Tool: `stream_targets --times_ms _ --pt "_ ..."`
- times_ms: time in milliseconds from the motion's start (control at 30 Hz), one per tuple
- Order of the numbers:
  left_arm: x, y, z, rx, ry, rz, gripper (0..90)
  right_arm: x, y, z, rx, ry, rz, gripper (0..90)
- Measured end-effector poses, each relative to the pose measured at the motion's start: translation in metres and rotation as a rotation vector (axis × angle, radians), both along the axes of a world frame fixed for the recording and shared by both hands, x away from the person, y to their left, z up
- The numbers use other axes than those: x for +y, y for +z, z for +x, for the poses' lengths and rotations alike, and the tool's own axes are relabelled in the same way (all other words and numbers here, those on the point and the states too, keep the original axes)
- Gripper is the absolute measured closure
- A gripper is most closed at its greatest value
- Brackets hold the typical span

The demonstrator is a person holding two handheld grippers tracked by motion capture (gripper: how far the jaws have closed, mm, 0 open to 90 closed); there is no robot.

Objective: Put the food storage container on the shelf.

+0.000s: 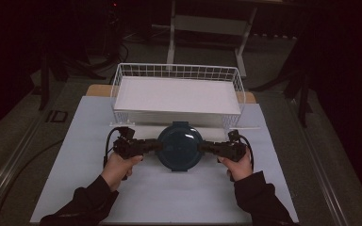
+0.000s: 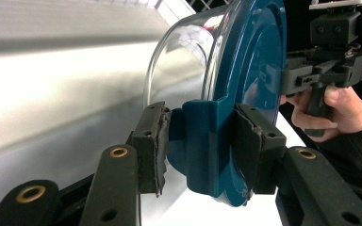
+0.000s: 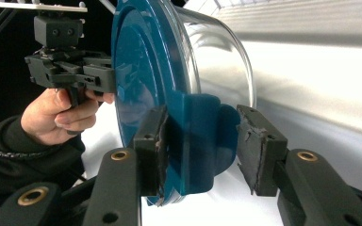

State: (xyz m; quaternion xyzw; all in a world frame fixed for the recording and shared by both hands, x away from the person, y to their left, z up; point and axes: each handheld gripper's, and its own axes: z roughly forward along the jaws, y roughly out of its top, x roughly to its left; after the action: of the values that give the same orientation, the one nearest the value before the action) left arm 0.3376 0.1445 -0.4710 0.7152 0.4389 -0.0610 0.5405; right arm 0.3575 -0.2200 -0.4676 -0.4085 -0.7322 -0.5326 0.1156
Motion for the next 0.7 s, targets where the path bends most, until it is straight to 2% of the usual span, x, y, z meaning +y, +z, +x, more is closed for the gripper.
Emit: stream_targets --times_ms 100,233,367,433,533,567,700 --pt "0.0 -0.004 0.008 -0.012 -0.002 0.002 56.7 0.0 -0.003 0.009 -0.019 -0.009 -0.003 55.9" --pt "0.0 -0.013 0.02 0.001 -0.001 0.004 56.7 0.001 -0.013 0.018 -0.002 -0.025 -0.004 55.8" --pt "-0.003 -0.022 0.027 0.007 0.022 -0.004 56.5 0.0 -0.021 0.027 -0.007 -0.039 -0.011 55.6" --pt "-0.003 -0.025 0.03 0.002 0.025 -0.004 56.4 0.0 -0.023 0.03 -0.01 -0.047 -0.017 55.5" --pt "-0.004 -0.032 0.036 -0.028 0.023 -0.024 56.3 -0.001 -0.025 0.034 -0.017 -0.059 -0.02 55.5" --pt "-0.004 -0.034 0.038 -0.042 0.019 -0.014 56.2 -0.001 -0.026 0.035 -0.018 -0.061 -0.025 55.5" --pt "-0.006 -0.04 0.041 -0.029 0.036 -0.018 56.2 -0.001 -0.028 0.04 -0.026 -0.073 -0.046 55.2"
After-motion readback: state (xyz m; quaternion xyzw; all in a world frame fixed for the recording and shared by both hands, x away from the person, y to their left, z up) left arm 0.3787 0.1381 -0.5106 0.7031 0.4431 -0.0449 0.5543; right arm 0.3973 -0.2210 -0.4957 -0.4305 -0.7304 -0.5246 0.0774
